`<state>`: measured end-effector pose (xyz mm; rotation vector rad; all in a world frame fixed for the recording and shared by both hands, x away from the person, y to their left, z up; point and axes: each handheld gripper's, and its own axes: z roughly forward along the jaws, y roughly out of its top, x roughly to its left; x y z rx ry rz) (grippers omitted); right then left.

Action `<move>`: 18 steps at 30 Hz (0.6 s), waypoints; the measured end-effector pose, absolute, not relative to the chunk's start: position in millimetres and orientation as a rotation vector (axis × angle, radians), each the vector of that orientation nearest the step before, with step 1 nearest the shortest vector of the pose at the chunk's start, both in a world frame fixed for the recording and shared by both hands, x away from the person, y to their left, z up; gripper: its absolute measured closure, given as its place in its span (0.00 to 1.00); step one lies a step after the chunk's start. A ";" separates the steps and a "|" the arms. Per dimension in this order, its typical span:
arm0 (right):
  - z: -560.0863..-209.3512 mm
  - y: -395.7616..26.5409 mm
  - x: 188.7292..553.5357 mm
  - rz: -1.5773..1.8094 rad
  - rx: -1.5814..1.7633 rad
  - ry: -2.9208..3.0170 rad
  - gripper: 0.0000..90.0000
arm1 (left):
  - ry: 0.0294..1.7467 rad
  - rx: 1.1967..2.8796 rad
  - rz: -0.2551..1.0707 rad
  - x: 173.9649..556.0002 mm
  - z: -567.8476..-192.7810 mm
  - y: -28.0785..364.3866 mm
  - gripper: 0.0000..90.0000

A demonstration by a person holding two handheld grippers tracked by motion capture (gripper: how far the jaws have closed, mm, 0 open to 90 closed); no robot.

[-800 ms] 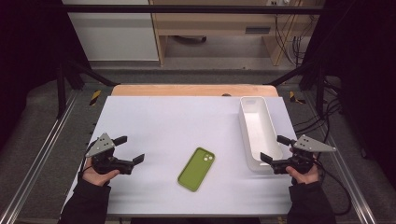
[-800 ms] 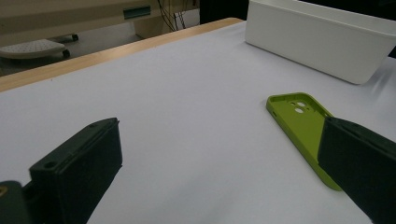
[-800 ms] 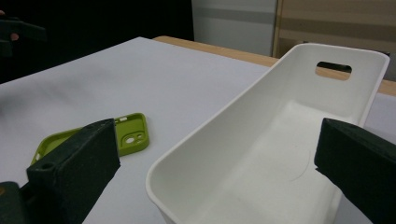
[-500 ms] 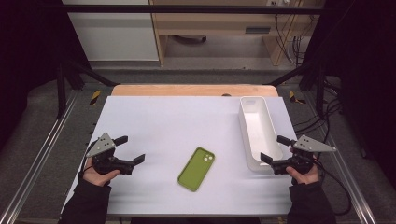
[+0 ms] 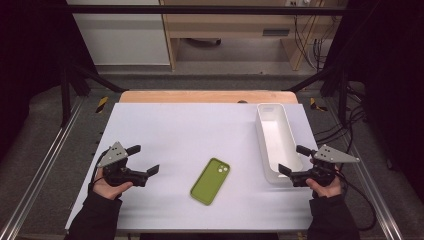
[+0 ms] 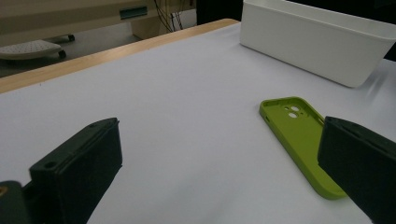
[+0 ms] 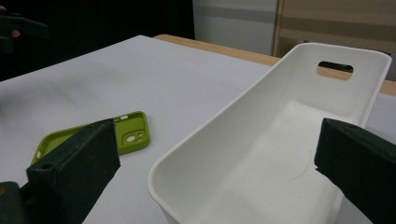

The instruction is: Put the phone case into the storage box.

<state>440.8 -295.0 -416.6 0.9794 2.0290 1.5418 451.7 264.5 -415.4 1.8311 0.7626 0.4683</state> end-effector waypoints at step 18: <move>-415.7 -294.4 440.2 1.534 0.970 2.030 0.01 | 0.761 1.856 0.463 450.7 -410.8 239.4 0.00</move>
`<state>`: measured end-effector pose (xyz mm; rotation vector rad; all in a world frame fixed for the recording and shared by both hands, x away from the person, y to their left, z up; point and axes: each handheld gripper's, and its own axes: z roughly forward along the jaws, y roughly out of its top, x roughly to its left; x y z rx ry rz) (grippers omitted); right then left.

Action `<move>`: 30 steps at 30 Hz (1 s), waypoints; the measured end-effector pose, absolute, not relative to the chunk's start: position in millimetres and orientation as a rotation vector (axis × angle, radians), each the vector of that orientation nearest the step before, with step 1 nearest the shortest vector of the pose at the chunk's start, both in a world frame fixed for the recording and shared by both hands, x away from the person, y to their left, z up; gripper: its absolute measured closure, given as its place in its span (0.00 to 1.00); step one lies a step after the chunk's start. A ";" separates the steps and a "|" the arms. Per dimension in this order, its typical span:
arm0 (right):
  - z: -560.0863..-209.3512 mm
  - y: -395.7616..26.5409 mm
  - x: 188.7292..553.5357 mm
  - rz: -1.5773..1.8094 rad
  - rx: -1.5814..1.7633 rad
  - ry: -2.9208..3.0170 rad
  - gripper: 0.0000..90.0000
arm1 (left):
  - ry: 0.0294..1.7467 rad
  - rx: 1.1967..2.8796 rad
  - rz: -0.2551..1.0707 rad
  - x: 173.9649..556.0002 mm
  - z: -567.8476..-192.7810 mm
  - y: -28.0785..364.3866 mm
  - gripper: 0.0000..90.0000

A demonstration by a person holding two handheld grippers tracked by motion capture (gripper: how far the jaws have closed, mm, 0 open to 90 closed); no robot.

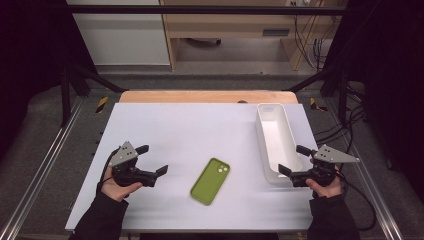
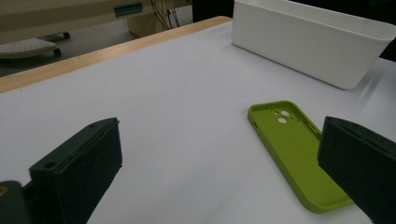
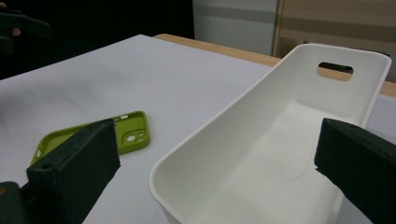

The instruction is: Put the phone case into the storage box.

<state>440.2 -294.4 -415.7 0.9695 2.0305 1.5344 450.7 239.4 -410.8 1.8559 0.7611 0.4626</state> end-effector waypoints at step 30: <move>-414.8 -294.4 439.8 1.531 0.974 2.032 0.01 | 0.747 1.905 0.428 459.9 -399.0 187.3 0.00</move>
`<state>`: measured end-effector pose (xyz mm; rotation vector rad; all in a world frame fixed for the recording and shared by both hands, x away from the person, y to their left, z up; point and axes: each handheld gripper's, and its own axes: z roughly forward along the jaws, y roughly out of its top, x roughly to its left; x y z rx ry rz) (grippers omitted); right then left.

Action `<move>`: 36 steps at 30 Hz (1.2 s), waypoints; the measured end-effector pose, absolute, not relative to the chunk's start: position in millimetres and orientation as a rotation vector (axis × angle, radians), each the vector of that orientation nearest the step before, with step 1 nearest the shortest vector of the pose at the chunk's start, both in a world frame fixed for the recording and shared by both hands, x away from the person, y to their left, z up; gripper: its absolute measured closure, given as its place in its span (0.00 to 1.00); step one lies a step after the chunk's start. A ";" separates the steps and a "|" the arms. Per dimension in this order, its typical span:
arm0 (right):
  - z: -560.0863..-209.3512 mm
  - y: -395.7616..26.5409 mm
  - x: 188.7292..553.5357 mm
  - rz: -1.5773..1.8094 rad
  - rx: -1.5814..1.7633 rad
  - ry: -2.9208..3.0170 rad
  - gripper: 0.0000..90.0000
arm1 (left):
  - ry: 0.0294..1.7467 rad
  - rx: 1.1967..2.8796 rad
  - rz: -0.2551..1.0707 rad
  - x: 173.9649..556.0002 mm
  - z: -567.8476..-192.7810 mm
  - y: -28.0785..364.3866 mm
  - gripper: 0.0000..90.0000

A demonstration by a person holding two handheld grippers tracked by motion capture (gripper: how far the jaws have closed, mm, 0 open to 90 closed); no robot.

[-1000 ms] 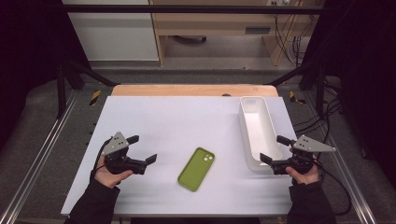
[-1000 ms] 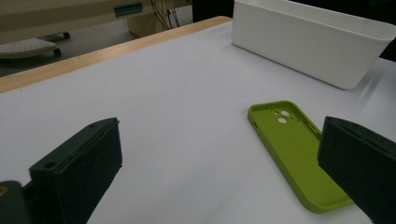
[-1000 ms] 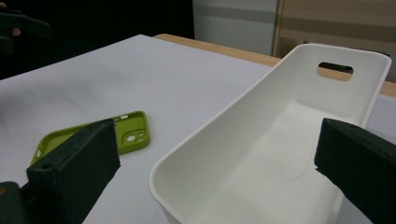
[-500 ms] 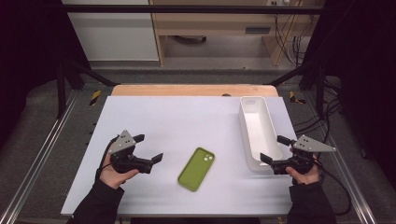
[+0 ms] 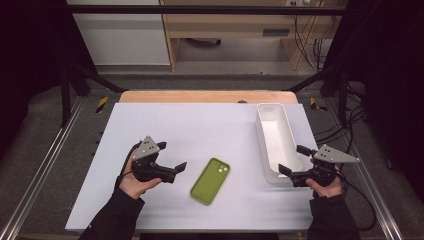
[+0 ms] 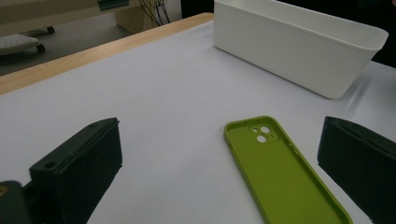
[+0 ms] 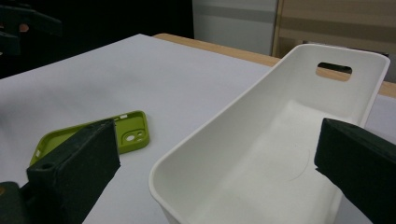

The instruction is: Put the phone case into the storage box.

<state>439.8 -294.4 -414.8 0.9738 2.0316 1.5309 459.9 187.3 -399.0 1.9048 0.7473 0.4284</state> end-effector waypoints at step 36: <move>-414.7 -294.7 439.8 1.534 0.970 2.033 0.01 | 0.782 2.063 0.342 475.6 -435.1 129.6 0.00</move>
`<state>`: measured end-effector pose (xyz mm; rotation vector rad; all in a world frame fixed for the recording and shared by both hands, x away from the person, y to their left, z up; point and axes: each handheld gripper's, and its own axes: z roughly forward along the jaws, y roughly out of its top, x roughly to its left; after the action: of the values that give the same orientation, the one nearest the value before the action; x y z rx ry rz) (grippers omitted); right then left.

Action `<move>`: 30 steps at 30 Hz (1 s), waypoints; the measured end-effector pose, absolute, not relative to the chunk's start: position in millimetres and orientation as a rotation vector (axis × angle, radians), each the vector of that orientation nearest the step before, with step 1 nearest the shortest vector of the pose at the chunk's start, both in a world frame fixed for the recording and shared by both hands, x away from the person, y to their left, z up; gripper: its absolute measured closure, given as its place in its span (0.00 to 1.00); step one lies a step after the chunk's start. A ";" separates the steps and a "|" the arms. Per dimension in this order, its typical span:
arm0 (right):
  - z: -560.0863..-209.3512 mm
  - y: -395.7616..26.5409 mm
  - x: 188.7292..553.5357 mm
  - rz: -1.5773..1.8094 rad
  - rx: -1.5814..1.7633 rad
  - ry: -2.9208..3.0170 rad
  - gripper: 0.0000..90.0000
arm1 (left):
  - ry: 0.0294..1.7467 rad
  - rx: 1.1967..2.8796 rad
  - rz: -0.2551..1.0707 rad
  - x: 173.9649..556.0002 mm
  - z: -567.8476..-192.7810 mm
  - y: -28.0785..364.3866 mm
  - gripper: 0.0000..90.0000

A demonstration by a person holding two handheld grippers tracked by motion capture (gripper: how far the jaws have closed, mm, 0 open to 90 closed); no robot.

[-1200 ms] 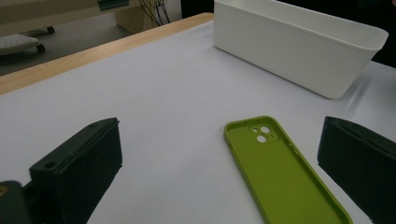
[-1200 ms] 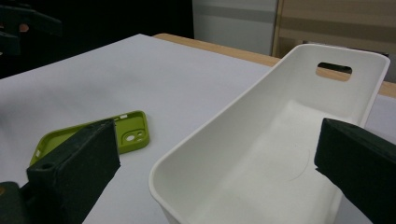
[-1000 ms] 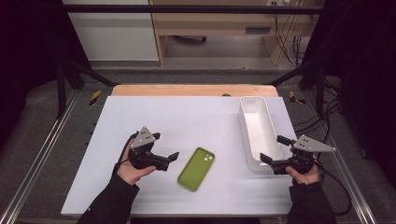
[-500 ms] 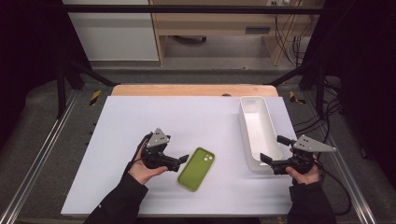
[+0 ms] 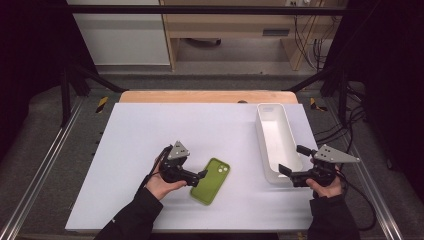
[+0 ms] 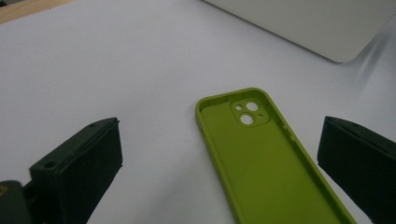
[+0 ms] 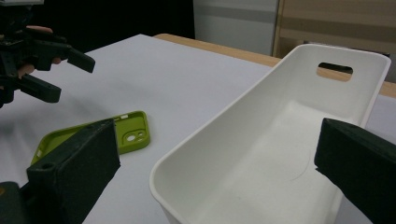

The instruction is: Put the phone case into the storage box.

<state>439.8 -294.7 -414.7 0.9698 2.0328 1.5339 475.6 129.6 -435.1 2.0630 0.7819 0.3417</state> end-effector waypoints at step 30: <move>-415.1 -294.1 440.1 1.527 0.968 2.041 0.01 | 0.913 2.155 0.280 477.5 -461.8 115.8 0.06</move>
<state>440.1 -294.1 -415.1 0.9683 2.0408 1.5270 477.5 115.8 -461.8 2.1550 0.9132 0.2802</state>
